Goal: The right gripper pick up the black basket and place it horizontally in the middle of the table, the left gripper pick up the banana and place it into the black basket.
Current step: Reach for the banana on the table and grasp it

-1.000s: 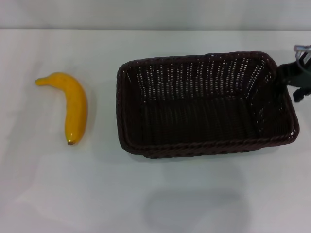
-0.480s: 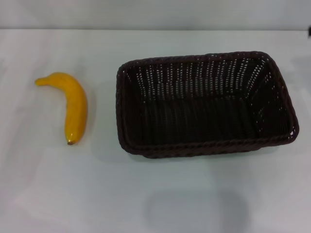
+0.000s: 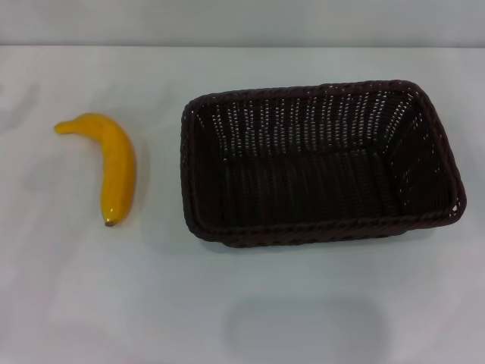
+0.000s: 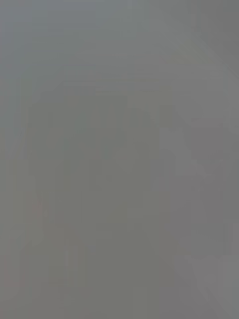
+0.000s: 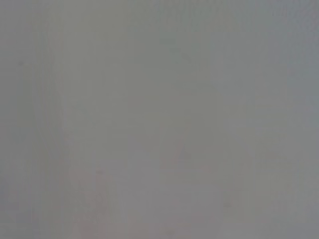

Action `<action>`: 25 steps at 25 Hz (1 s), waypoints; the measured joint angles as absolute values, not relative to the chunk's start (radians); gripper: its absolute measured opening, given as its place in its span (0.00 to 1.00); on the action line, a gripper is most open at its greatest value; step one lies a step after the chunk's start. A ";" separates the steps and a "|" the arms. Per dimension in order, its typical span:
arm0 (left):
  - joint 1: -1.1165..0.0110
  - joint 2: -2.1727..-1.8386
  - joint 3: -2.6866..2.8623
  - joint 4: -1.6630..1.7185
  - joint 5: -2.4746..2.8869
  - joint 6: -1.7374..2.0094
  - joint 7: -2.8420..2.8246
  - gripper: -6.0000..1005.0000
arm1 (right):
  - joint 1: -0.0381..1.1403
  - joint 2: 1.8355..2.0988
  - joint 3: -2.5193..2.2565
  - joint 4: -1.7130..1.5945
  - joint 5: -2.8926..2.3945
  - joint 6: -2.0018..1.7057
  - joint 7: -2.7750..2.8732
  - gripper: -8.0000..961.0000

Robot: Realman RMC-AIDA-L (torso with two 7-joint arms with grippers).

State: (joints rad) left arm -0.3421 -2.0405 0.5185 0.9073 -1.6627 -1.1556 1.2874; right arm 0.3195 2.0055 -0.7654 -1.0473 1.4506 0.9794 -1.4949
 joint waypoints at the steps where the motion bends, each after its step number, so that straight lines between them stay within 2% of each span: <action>1: -0.346 -2.036 0.519 0.924 -1.628 -1.156 1.225 0.86 | 0.331 2.005 -0.730 -0.980 1.498 0.980 -1.585 0.45; 4: -0.374 -1.990 0.519 0.988 -1.442 -1.189 0.895 0.86 | 0.367 2.005 -0.642 -0.823 1.583 0.982 -1.853 0.46; 8: -0.429 -1.910 0.521 1.003 -1.228 -1.276 0.572 0.86 | 0.395 2.010 -0.580 -0.672 1.697 0.975 -2.213 0.46; 12: -0.501 -1.850 0.521 1.014 -0.981 -1.374 0.329 0.86 | 0.415 2.002 -0.574 -0.531 1.890 0.970 -2.417 0.46; 18: -0.626 -1.813 0.527 1.012 -0.709 -1.561 0.207 0.86 | 0.408 2.007 -0.572 -0.497 1.973 0.977 -2.530 0.46; 22: -0.702 -1.798 0.551 0.992 -0.482 -1.648 0.172 0.86 | 0.423 2.010 -0.571 -0.462 1.999 0.980 -2.568 0.56; 25: -0.752 -1.802 0.571 0.953 -0.396 -1.665 0.188 0.86 | 0.439 2.012 -0.573 -0.430 2.023 0.988 -2.608 0.65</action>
